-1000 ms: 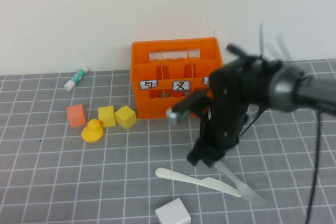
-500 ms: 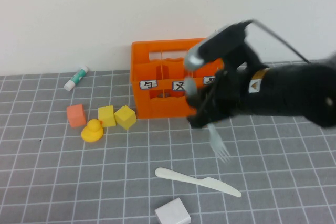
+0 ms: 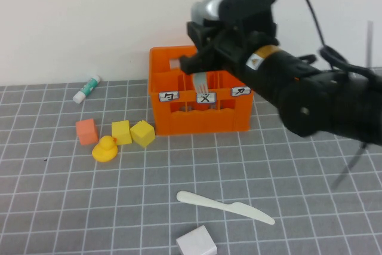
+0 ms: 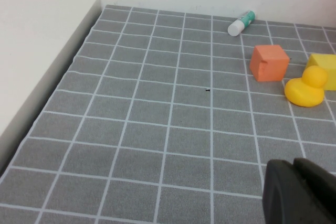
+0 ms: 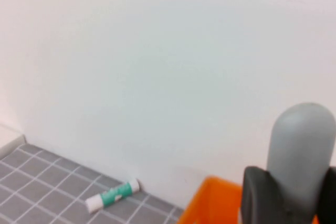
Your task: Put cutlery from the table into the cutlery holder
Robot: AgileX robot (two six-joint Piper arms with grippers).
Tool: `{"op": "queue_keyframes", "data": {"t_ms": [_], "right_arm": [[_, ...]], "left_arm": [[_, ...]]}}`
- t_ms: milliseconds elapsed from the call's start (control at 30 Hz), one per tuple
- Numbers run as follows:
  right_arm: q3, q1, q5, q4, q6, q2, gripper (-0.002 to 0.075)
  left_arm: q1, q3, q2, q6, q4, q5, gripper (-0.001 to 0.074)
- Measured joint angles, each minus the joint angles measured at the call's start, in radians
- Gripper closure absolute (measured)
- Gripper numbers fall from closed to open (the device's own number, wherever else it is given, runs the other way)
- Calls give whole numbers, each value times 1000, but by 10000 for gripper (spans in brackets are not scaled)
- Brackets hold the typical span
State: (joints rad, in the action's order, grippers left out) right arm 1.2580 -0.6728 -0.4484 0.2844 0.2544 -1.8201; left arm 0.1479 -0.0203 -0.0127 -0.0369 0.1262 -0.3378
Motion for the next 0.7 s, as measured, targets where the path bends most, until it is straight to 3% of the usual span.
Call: {"op": "queue_keyframes", "data": {"t_ms": [333,700], "right_arm": [[216,22,1,10,96,-157,524],[232,35,-16,14,173,-243,524]], "left_arm": [[0,0,0,0,0,0,736],[0,0,0,0,0,0,736]]}}
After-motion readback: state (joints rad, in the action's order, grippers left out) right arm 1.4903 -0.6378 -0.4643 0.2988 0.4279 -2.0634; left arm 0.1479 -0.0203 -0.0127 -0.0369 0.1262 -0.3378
